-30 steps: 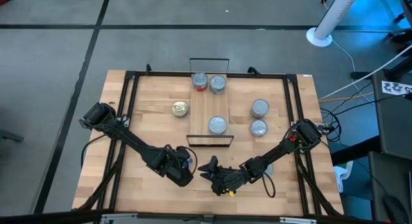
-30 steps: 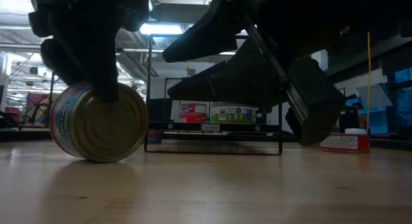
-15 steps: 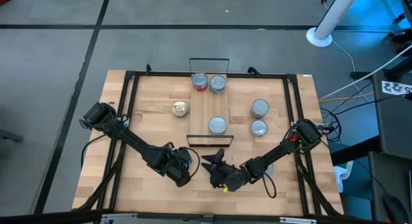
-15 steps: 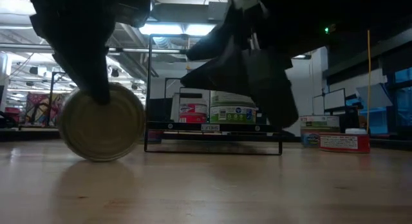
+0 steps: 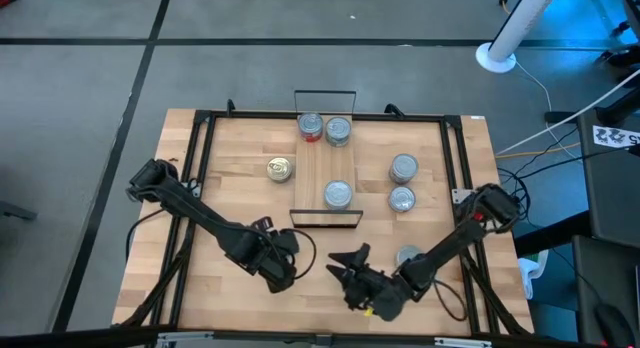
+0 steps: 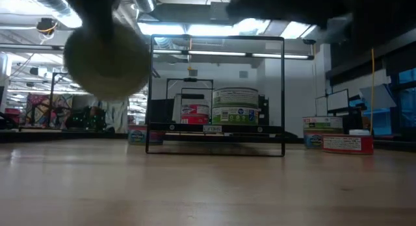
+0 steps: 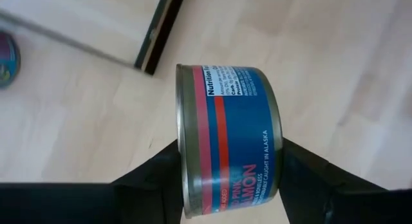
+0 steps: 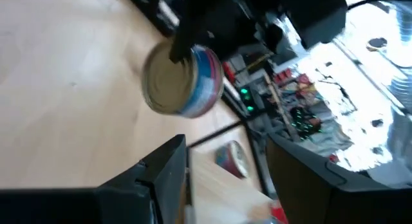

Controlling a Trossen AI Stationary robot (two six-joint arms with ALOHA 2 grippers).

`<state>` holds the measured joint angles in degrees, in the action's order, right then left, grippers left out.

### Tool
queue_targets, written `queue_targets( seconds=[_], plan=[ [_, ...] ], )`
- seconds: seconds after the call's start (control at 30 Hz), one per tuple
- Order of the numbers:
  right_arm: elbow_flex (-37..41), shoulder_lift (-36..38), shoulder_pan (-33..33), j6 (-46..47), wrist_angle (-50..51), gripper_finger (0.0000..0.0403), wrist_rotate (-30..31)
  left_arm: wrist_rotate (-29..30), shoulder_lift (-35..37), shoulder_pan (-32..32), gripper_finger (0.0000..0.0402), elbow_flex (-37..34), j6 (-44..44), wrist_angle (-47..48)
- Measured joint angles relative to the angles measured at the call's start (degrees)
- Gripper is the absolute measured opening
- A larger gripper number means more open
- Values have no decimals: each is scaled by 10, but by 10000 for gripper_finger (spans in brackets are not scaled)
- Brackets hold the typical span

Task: Stack canned seafood by type on shelf
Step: Put the blue-pink tuna can on the shelf

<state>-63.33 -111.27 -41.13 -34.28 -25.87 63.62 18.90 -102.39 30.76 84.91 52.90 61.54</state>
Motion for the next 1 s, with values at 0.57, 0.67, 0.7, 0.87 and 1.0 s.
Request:
queue_targets(
  seconds=[0.57, 0.67, 0.7, 0.87, 1.0],
  plan=[
    [0, 164, -33, 191, 280, 214, 31, 181, 1, -10, 185, 289, -171, 255],
    [0, 198, -33, 249, 356, 214, -3, 241, 1, -30, 185, 298, -200, 288],
    [0, 208, -32, 267, 377, 214, -16, 249, 1, -39, 185, 298, -222, 286],
    [0, 260, -32, 356, 490, 214, -56, 259, -1, -104, 185, 298, -334, 285],
    [0, 293, -31, 428, 577, 214, -65, 263, -3, -165, 185, 298, -396, 285]
  ],
)
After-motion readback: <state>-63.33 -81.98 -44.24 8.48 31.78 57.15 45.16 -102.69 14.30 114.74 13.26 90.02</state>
